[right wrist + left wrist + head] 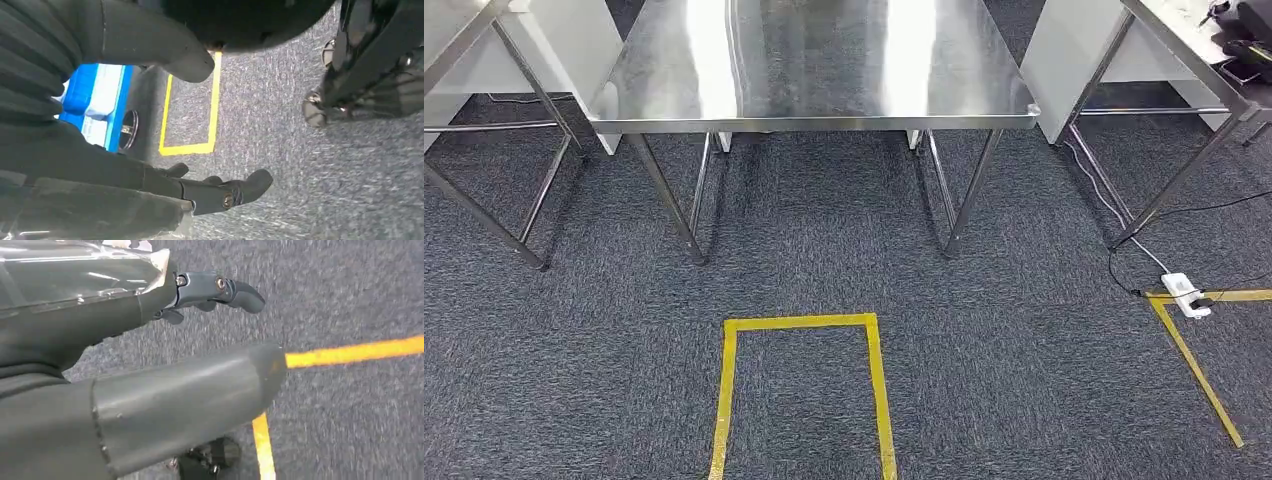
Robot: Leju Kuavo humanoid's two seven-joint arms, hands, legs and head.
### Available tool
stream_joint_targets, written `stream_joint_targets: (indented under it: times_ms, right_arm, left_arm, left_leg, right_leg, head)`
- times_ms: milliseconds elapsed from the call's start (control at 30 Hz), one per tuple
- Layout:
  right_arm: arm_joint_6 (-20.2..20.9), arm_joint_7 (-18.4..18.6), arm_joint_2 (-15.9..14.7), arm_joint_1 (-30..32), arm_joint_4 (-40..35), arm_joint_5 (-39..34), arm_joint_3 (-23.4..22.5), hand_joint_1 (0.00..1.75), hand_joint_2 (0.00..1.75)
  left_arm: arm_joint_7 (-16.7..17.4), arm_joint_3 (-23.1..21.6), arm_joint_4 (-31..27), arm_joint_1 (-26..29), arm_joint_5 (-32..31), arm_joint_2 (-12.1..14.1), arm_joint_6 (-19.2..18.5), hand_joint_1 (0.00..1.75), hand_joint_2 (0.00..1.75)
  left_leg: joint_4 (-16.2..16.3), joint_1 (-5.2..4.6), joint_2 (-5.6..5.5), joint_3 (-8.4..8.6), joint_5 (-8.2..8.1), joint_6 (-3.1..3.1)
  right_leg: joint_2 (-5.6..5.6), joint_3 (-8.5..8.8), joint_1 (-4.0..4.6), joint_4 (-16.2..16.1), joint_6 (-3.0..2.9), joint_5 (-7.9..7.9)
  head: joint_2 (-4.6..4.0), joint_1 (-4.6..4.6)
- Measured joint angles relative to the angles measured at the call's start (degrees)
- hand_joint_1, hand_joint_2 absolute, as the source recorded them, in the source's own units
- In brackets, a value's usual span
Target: Take the parts from the cabinet and place them on the table.
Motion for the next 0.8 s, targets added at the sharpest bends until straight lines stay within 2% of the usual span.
stream_joint_targets:
  times_ms: [167,233,267,300,333,367,400,433,467,500,533,600,633,667,767,800]
  right_arm:
    - [0.00,0.00,0.00,0.00,0.00,0.00,0.00,0.00,1.75]
    - [0.04,0.00,-0.04,0.00,0.00,-0.09,-0.09,0.00,1.75]
    - [0.09,0.00,-0.11,-0.01,0.00,-0.28,-0.24,0.00,1.75]
    - [0.15,0.00,-0.15,-0.05,0.00,-0.39,-0.37,0.00,1.75]
    - [0.48,-0.04,-0.15,-0.30,0.02,-0.70,-0.96,0.00,1.75]
    - [0.59,-0.04,-0.07,-0.24,0.02,-0.70,-1.20,0.00,1.75]
    - [0.59,-0.04,-0.04,-0.19,0.02,-0.59,-1.31,0.00,1.75]
    - [0.39,-0.04,0.04,-0.37,0.02,-0.39,-1.33,0.00,1.75]
    - [0.02,-0.04,0.04,-0.22,0.02,-0.33,-1.35,0.00,1.75]
    - [-0.04,-0.04,0.09,-0.16,0.02,-0.26,-1.35,0.00,1.75]
    - [-0.07,-0.04,0.11,-0.11,0.02,-0.26,-1.35,0.00,1.75]
    - [-0.09,-0.04,0.24,-0.13,0.02,-0.24,-1.35,0.00,1.75]
    - [-0.09,-0.04,0.35,-0.18,0.02,-0.17,-1.35,0.00,1.75]
    - [-0.09,-0.07,0.39,-0.22,0.02,-0.15,-1.35,0.00,1.75]
    - [-0.09,-0.05,0.39,-0.28,0.02,-0.11,-1.35,0.00,1.75]
    - [-0.09,-0.07,0.39,-0.26,0.02,-0.11,-1.35,0.00,1.75]
  left_arm:
    - [0.00,0.00,0.00,0.00,0.00,0.00,0.00,0.00,0.00]
    - [0.04,0.00,0.00,0.04,0.06,-0.07,-0.44,0.00,0.00]
    - [0.22,0.00,0.02,0.09,0.07,-0.13,-1.53,0.00,0.00]
    - [0.35,-0.02,0.02,0.10,0.07,-0.15,-2.25,0.00,0.00]
    - [0.48,-0.04,0.04,0.10,0.13,-0.09,-3.56,0.00,0.00]
    - [0.50,-0.04,0.07,0.11,0.13,-0.07,-3.76,0.00,0.00]
    - [0.59,-0.04,0.07,0.27,0.15,-0.07,-3.71,0.00,0.00]
    - [0.68,-0.04,0.09,0.61,0.24,0.09,-3.56,0.00,0.00]
    - [0.68,-0.04,0.09,0.91,0.33,0.15,-3.23,0.00,0.00]
    - [0.68,-0.04,0.09,1.09,0.31,0.18,-3.04,0.00,0.00]
    - [0.68,-0.04,0.09,1.17,0.33,0.20,-2.92,0.00,0.00]
    - [0.70,-0.04,0.09,1.13,0.31,0.33,-2.82,0.00,0.00]
    - [0.70,-0.04,0.09,1.09,0.31,0.37,-2.79,0.00,0.00]
    - [0.70,-0.04,0.09,1.01,0.31,0.44,-2.79,0.00,0.00]
    - [0.76,-0.04,0.09,1.17,0.28,0.44,-2.80,0.00,0.00]
    - [0.76,-0.02,0.11,1.17,0.31,0.39,-2.82,0.00,0.00]
  left_leg:
    - [0.00,0.00,0.00,0.00,0.00,0.00]
    - [0.02,0.01,-0.01,-0.06,0.06,-0.07]
    - [0.11,0.06,-0.02,-0.18,0.16,-0.21]
    - [0.23,0.09,-0.05,-0.25,0.19,-0.27]
    - [1.04,-0.13,-0.13,-0.67,0.17,-1.03]
    - [1.18,-0.24,-0.19,-0.85,0.40,-1.78]
    - [1.06,-0.05,-0.21,-0.88,0.73,-2.30]
    - [6.03,0.50,-0.29,-3.27,-4.01,-2.92]
    - [18.40,0.55,-0.29,-8.08,-9.93,-3.56]
    - [19.59,0.55,-0.29,-8.23,-9.80,-3.58]
    - [17.64,0.56,-0.28,-6.89,-8.41,-3.44]
    - [8.18,0.56,-0.28,-1.43,-3.96,-2.99]
    - [3.28,0.55,-0.38,1.34,-2.41,-2.54]
    - [1.60,0.26,-0.41,2.15,-2.96,-2.32]
    - [1.78,-0.17,-0.45,1.43,-2.54,-1.78]
    - [1.09,-0.08,-0.41,1.45,-1.99,-1.12]
  right_leg:
    - [0.00,0.00,0.00,0.00,0.00,0.00]
    - [0.00,0.59,-0.09,-0.92,0.31,0.47]
    - [-0.01,2.57,-0.26,-4.22,0.93,1.89]
    - [-0.01,4.11,-0.38,-7.06,1.29,2.97]
    - [0.01,9.84,-0.63,-18.05,1.71,5.74]
    - [0.25,9.27,0.03,-18.08,0.90,6.37]
    - [0.21,9.12,0.12,-18.02,0.40,6.64]
    - [0.06,9.04,-0.72,-18.17,-1.27,7.64]
    - [-0.09,8.31,-0.33,-18.05,-1.71,7.99]
    - [-0.10,8.20,-0.26,-17.99,-1.68,8.01]
    - [-0.09,8.17,-0.24,-17.89,-1.63,8.03]
    - [-0.01,8.24,-0.23,-17.73,-1.60,8.02]
    - [0.02,8.26,-0.17,-17.68,-1.58,8.02]
    - [-0.01,8.04,0.54,-17.44,-1.29,8.01]
    - [-0.02,7.54,0.34,-17.72,-0.27,8.56]
    - [0.00,7.44,0.77,-17.93,0.26,8.79]
  head:
    - [0.00,0.00]
    - [0.00,0.00]
    - [0.00,0.00]
    - [0.00,-0.02]
    - [0.00,0.04]
    - [0.00,-0.09]
    - [0.00,-0.02]
    - [0.00,-0.26]
    - [0.00,-0.26]
    - [0.00,-0.26]
    - [0.00,-0.26]
    - [0.00,-0.28]
    - [0.00,-0.28]
    - [0.00,-0.31]
    - [0.00,-0.24]
    - [0.00,-0.26]
